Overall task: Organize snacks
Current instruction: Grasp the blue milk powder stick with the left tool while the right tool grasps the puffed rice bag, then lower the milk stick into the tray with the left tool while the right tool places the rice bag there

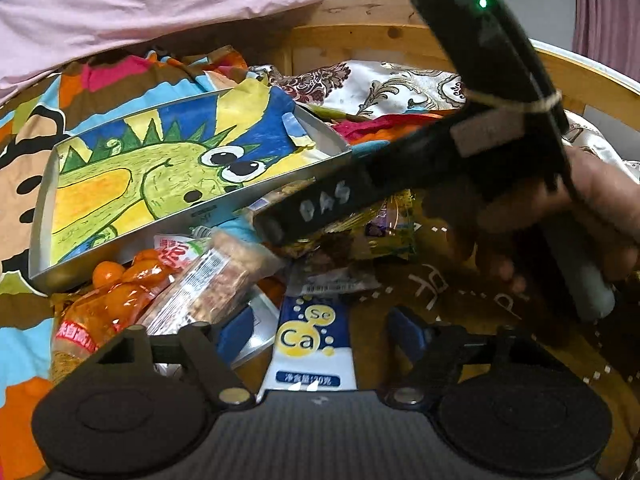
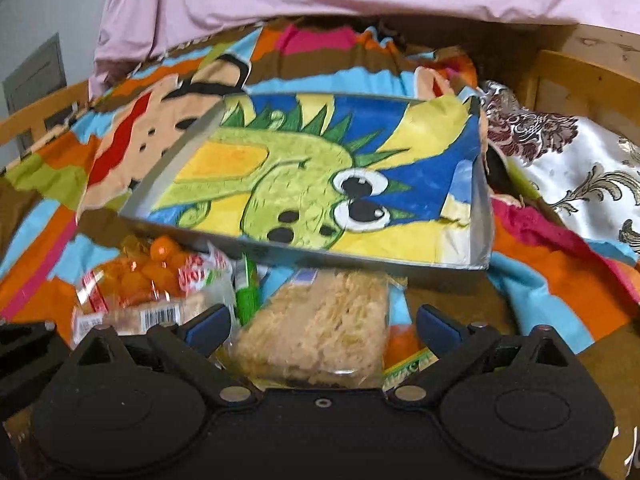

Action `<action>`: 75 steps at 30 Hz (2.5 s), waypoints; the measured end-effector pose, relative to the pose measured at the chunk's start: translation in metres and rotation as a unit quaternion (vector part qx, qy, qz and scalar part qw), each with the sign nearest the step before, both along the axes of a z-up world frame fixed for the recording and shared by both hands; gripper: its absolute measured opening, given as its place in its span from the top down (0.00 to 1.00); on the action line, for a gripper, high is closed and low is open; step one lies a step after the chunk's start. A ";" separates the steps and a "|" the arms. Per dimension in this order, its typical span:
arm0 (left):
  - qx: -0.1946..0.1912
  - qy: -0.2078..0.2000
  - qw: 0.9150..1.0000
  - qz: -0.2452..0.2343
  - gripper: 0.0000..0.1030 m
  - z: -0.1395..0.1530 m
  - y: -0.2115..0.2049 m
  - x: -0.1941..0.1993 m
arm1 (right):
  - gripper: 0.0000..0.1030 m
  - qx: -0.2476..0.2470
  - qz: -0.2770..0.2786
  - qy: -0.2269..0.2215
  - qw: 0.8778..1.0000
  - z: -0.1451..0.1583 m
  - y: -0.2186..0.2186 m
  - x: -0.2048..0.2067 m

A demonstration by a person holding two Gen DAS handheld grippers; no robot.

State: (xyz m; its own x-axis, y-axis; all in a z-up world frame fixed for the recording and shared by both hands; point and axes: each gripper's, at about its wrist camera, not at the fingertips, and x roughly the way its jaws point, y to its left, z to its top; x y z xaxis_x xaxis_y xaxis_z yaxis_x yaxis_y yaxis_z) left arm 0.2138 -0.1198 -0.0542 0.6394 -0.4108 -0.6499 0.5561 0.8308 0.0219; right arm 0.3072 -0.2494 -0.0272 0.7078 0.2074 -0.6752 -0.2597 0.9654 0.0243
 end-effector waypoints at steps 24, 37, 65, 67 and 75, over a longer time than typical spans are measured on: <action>0.027 0.055 0.998 0.031 0.39 0.004 -0.016 0.010 | 0.24 0.033 -0.015 0.059 0.998 0.020 -0.056 -0.022; 0.068 0.062 0.995 0.034 0.63 -0.003 -0.025 0.017 | 0.27 -0.003 -0.022 0.052 0.998 0.005 -0.042 -0.031; -0.035 -0.048 0.980 0.192 0.65 0.102 -0.010 -0.008 | 0.28 0.096 -0.050 -0.169 0.980 0.067 -0.069 -0.024; -0.044 -0.062 0.975 0.207 0.65 0.105 -0.011 0.014 | 0.28 0.101 -0.054 -0.186 0.976 0.063 -0.070 -0.008; -0.078 -0.085 0.959 0.258 0.65 0.091 0.000 0.118 | 0.28 0.142 -0.101 -0.186 0.967 0.042 -0.076 0.066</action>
State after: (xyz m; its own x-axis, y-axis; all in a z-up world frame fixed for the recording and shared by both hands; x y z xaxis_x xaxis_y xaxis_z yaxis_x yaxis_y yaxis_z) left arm 0.3322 -0.1194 0.0365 0.8747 -0.0951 -0.4752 0.0698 0.9951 -0.0707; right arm 0.3731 -0.3255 0.0144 0.9361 0.1793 -0.3026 -0.1080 0.9653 0.2378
